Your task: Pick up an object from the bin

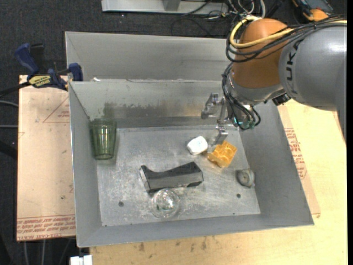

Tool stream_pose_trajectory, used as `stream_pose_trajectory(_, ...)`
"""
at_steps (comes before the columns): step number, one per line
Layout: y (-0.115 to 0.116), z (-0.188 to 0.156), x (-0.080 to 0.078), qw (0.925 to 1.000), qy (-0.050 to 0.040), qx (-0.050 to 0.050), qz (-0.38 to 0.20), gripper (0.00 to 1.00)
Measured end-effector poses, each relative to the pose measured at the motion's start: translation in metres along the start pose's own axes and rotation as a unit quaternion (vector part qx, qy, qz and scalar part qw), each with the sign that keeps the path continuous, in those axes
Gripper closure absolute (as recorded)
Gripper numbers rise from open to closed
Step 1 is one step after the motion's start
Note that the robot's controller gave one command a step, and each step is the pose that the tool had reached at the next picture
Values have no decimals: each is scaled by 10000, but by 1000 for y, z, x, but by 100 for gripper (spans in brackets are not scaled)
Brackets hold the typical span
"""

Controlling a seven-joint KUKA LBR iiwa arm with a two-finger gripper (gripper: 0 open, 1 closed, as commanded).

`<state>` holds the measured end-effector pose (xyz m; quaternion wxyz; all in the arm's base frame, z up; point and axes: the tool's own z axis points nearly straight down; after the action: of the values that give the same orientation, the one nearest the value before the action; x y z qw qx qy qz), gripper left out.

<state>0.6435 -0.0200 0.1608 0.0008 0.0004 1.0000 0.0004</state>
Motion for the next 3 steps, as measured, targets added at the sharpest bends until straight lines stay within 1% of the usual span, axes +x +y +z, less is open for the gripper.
stream_pose_trajectory(1, -58, 84, 19, 9869, 19, 0, -1615, 100)
stream_pose_trajectory(2, -56, 84, 15, 9868, -91, 12, -1616, 0)
stream_pose_trajectory(3, -57, 84, 15, 9869, -88, 11, -1614, 0)
